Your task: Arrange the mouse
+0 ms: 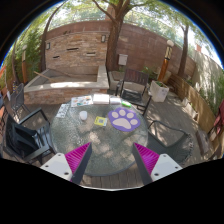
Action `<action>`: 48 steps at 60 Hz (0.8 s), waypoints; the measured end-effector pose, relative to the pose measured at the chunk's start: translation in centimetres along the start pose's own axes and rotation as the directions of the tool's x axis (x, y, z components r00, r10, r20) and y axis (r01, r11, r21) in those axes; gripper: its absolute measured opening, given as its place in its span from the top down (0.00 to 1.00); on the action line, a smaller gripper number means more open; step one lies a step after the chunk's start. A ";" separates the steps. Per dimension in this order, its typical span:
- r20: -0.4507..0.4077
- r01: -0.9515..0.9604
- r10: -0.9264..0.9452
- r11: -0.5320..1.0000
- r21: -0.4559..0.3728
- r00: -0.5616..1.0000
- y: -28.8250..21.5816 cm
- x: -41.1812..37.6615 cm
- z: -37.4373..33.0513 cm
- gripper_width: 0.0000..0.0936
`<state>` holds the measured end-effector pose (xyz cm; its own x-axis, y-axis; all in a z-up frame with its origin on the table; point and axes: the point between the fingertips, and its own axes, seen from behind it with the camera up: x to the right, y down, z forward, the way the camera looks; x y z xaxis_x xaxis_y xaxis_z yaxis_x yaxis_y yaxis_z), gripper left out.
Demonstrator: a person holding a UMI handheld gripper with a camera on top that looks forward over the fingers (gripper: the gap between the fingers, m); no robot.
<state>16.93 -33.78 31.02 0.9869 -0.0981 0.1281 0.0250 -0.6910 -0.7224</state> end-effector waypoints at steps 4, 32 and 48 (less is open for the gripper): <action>-0.005 -0.001 0.001 1.000 -0.013 1.000 0.3 0.4 -0.4 0.10; 0.120 0.021 -0.008 0.994 -0.107 0.993 10.1 -8.5 11.9 0.10; 0.235 0.056 -0.086 0.990 0.133 0.968 1.1 -18.8 28.5 0.11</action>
<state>2.94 -12.29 8.51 0.9908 0.1325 0.0269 0.1011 -0.5942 -0.7979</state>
